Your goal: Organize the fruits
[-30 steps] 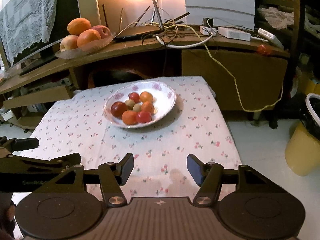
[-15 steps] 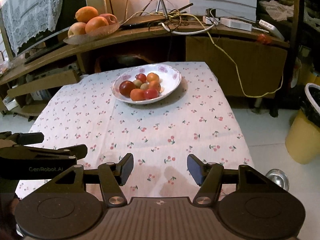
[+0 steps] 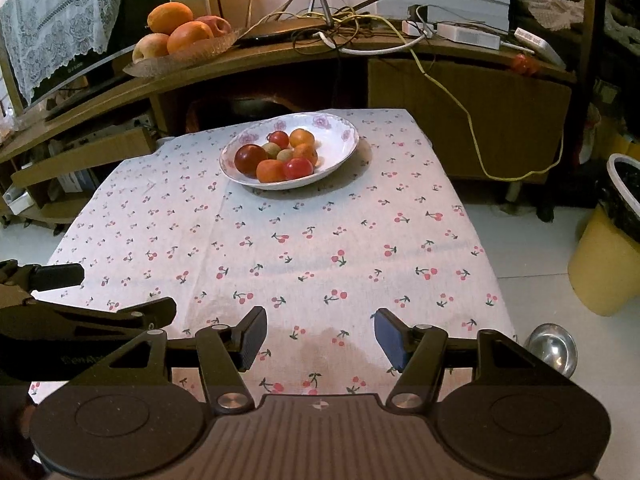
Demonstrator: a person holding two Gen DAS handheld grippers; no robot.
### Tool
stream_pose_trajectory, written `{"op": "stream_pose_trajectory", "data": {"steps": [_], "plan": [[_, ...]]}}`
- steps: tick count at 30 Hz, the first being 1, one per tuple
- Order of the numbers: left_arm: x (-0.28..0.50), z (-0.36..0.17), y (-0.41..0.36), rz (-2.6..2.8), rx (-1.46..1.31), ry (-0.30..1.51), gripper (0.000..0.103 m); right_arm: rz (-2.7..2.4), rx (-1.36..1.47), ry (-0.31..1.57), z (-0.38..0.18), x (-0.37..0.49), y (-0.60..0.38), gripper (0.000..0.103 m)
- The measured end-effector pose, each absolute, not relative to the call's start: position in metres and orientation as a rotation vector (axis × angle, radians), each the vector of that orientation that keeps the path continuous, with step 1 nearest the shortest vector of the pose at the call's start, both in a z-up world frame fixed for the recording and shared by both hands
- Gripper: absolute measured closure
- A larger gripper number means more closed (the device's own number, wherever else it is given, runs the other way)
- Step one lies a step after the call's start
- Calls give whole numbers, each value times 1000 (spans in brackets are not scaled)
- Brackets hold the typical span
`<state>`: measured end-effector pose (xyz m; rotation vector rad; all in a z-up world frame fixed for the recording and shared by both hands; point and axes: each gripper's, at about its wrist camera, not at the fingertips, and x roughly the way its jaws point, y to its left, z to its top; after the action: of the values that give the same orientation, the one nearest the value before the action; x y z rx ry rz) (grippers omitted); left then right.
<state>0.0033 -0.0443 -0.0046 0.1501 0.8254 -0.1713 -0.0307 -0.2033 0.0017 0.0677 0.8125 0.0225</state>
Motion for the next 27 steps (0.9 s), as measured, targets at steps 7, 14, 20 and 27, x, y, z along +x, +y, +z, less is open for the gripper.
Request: {"op": "stream_pose_trajectory", "data": {"steps": [7,14,20,27], "plan": [[0,-3,-46,-165,162,818,0,23,65,818,1,-33,-202,41],[-4,-2,-47,-164,160,814,0,28,66,815,2,-36,-200,41],[-5,0,-45,-162,145,818,0,28,72,809,3,-38,-201,41],[-9,-2,-44,-159,136,829,0,26,67,814,2,-40,-199,41]]}}
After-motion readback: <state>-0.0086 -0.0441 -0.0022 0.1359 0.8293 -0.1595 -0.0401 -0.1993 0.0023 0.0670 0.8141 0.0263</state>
